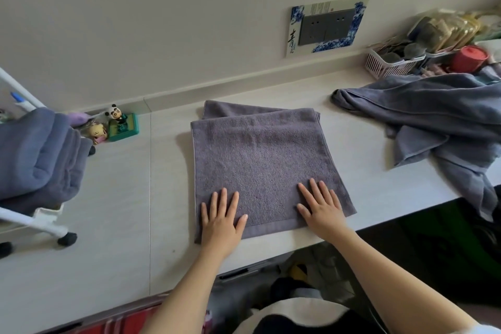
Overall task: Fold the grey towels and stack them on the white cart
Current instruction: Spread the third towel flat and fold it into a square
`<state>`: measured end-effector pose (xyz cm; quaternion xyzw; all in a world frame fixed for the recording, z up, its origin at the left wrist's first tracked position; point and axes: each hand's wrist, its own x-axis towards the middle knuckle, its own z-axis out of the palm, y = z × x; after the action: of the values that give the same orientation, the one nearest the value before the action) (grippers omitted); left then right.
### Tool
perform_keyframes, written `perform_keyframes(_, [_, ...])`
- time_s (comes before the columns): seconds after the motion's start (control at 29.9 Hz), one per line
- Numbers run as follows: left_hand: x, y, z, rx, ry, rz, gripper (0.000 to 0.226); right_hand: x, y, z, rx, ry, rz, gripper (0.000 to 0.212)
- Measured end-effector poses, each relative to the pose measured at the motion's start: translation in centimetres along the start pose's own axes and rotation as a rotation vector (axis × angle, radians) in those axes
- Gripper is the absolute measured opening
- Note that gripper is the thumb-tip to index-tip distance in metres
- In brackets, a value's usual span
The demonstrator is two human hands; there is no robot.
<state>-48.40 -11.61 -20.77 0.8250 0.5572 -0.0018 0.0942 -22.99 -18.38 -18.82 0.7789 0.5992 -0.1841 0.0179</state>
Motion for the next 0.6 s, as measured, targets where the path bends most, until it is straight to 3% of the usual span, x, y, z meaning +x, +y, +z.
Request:
perform_keyframes(0.07, [-0.2,-1.1,0.4,0.030,-0.044,-0.034,0.064,-0.2,0.8,0.2,-0.028,0.010,0.052,0.079])
perform_keyframes(0.2, [-0.3,-2.2,-0.6,-0.014,-0.076,-0.142,0.081,-0.6,1.6,-0.1,-0.010,0.022,0.177,0.062])
perform_keyframes(0.3, [0.4,-1.0,-1.9,-0.052,-0.103,-0.200,0.075,-0.2,0.4,-0.9,0.005,0.088,0.183,0.059])
perform_keyframes(0.43, [2.6,1.0,-3.4,-0.093,-0.096,-0.089,0.075,2.0,-0.9,-1.8,0.033,0.162,0.049,0.052])
perform_keyframes(0.6, [4.8,1.3,-4.0,-0.005,-0.074,-0.014,0.053,5.2,-0.2,-2.8,-0.008,0.139,-0.054,0.041])
